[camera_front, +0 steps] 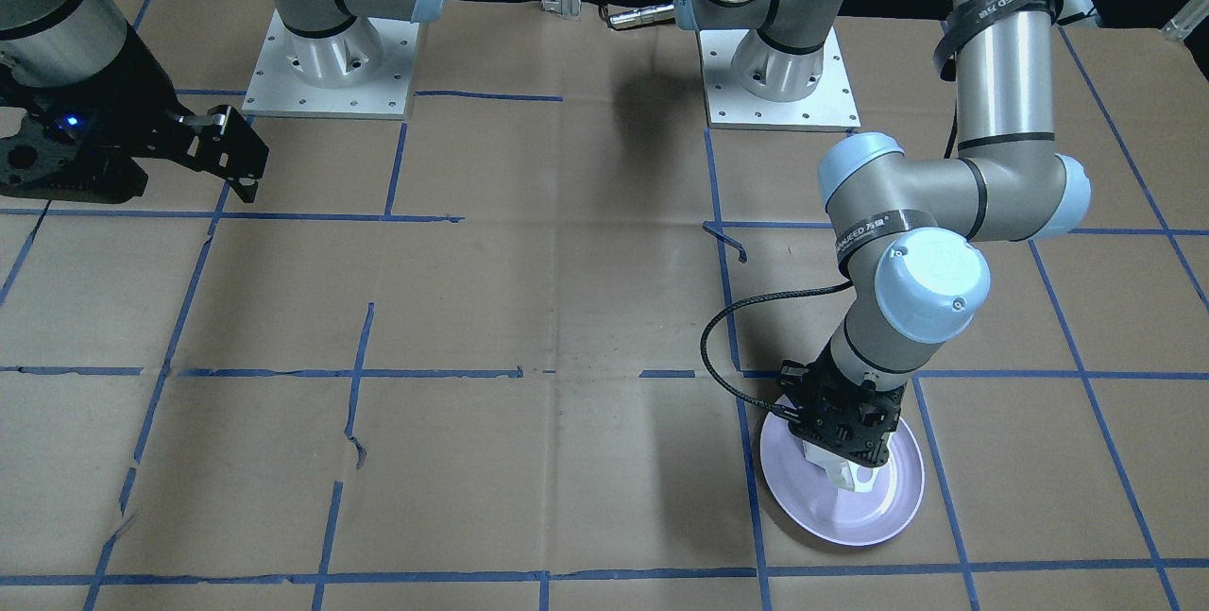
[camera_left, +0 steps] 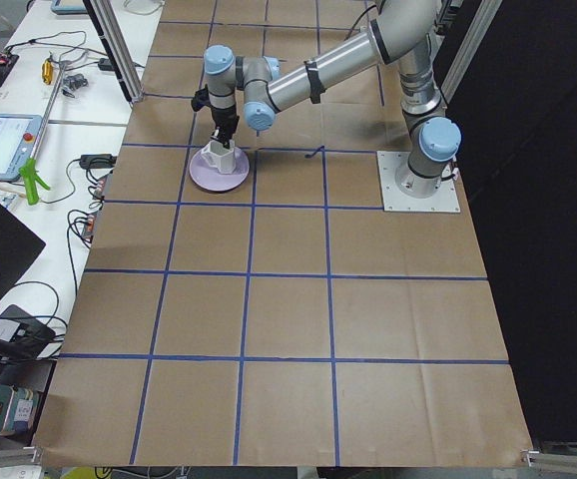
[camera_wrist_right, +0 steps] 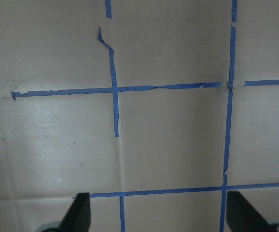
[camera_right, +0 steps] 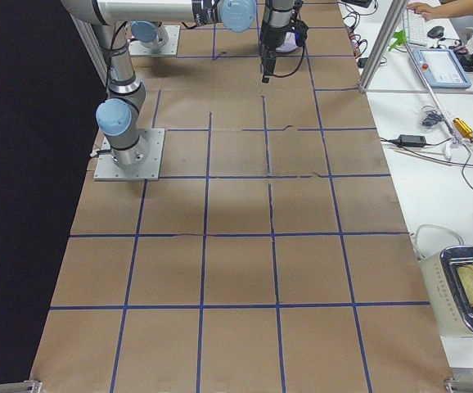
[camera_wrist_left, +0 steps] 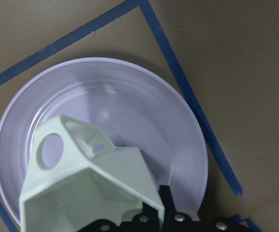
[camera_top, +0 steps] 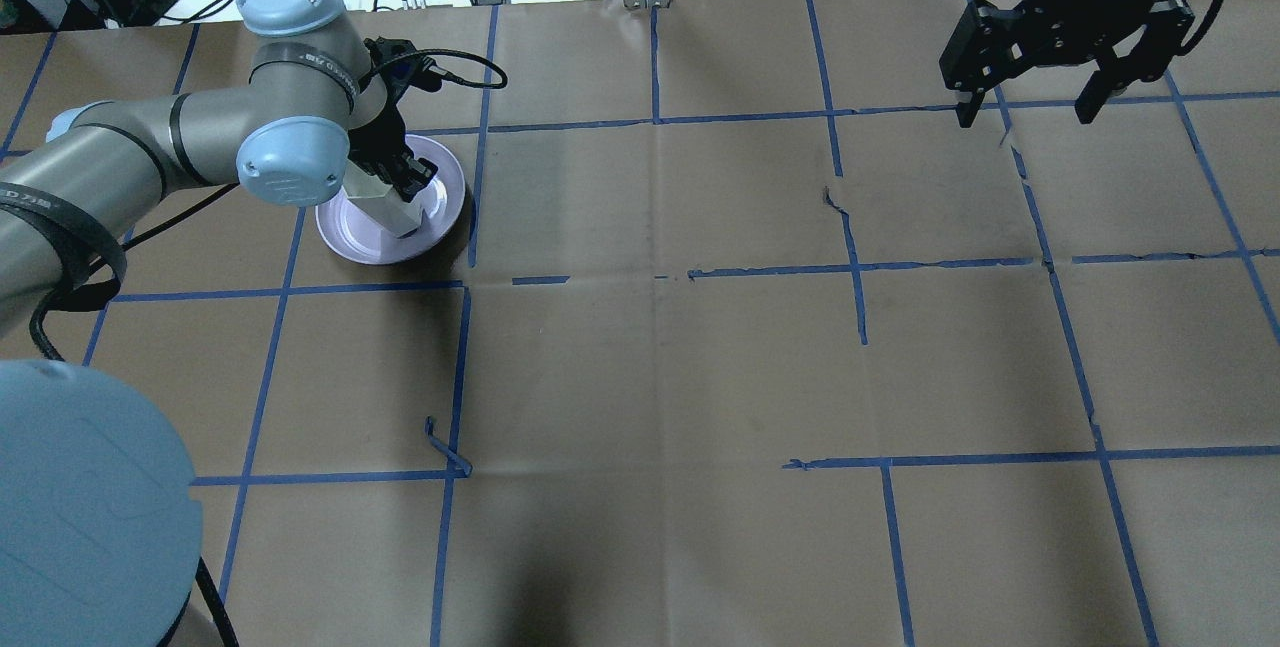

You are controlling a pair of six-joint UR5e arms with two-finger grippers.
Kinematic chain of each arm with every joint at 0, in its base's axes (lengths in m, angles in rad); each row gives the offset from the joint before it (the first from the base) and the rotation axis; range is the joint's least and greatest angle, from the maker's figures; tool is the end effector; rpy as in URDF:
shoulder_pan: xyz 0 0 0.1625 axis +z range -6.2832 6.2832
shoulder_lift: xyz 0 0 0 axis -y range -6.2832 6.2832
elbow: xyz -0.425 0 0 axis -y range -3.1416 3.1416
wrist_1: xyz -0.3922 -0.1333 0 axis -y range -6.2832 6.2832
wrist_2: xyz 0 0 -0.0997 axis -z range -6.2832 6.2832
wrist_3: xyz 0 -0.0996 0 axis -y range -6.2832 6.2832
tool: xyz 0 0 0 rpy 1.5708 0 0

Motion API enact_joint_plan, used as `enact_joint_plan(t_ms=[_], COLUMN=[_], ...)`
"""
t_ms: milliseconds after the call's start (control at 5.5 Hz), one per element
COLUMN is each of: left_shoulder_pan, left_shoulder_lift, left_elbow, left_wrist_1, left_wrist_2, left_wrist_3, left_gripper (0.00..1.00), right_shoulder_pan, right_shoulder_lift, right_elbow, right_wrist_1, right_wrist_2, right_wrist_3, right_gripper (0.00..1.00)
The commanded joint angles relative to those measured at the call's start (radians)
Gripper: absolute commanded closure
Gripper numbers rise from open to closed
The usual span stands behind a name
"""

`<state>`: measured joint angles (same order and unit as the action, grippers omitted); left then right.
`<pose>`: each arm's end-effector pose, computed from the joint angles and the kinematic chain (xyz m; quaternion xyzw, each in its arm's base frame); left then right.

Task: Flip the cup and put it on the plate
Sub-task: 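Rotate the cup upright over the plate with the left gripper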

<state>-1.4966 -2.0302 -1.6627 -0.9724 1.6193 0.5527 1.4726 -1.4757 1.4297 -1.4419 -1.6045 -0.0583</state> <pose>-0.0817 -0.6346 0.2433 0.2363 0.9711 -0.0149 0.0303 0.0780 -0.5335 0.4962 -0.0192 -0.9988 -0.0426 0.0135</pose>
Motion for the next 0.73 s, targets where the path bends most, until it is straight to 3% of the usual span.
enact_joint_plan(t_ms=[0, 364, 545], left_shoulder_pan=[0.001, -0.014, -0.023], left_shoulder_lift=[0.002, 0.066, 0.105], left_elbow=[0.013, 0.062, 0.148], left_wrist_1=[-0.002, -0.102, -0.241], left_wrist_2=[0.004, -0.006, -0.012], left_wrist_3=[0.001, -0.115, -0.239], left_gripper=[0.04, 0.04, 0.04], right_shoulder_pan=[0.0, 0.0, 0.0], right_shoulder_lift=[0.0, 0.0, 0.0], right_elbow=[0.0, 0.0, 0.0], right_wrist_1=[0.0, 0.0, 0.0], right_wrist_2=[0.0, 0.0, 0.0], right_wrist_3=[0.0, 0.0, 0.0], right_gripper=[0.0, 0.0, 0.0])
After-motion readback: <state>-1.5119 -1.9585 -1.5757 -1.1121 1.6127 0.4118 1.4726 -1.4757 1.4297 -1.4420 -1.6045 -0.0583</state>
